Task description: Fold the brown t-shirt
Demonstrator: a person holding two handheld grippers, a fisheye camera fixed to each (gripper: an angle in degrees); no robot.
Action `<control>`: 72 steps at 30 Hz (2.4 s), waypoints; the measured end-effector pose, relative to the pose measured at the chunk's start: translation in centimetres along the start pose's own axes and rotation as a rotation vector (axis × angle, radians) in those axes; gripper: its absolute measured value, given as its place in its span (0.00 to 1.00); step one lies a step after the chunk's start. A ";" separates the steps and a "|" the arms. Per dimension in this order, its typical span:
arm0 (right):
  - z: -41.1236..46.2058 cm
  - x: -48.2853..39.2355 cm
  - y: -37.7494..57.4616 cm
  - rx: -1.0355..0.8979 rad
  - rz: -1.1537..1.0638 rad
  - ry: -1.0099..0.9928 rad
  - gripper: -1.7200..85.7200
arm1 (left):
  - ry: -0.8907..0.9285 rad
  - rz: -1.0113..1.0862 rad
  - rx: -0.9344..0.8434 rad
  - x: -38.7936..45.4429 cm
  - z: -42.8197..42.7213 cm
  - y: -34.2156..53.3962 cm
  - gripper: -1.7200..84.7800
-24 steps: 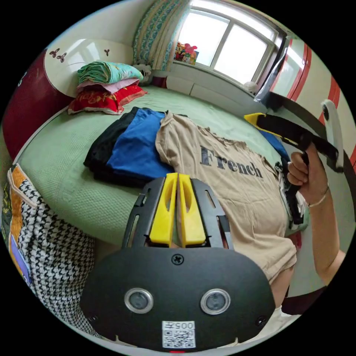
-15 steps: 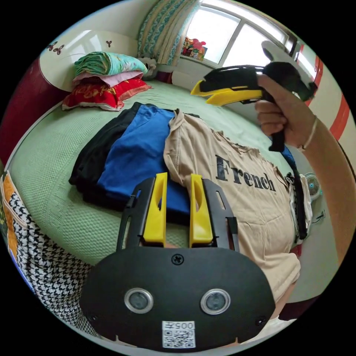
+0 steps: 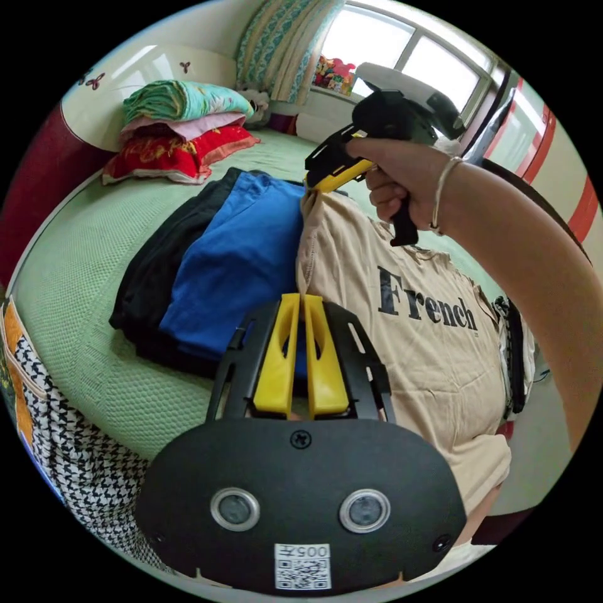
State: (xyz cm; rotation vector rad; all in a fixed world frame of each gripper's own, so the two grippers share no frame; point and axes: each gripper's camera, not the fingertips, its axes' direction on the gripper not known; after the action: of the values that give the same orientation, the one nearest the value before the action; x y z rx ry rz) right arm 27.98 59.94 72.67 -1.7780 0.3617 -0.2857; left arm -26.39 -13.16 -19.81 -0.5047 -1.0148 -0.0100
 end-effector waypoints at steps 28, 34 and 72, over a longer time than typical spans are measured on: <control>-5.8 18.3 15.2 0.057 0.183 -0.465 0.09 | -0.064 0.239 -0.162 13.2 8.8 0.9 0.03; -8.5 19.0 17.0 0.099 0.111 -0.447 0.11 | -0.085 0.259 -0.165 16.0 8.2 1.0 0.02; -11.5 39.2 10.9 0.074 0.464 0.316 0.07 | 0.216 0.431 -0.281 37.8 24.1 -1.3 0.01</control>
State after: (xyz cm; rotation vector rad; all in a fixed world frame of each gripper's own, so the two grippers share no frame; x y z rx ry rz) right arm 58.75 32.01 64.78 -1.5244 0.9592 -0.2429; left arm -25.87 3.94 21.62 -0.9519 -0.6806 0.1753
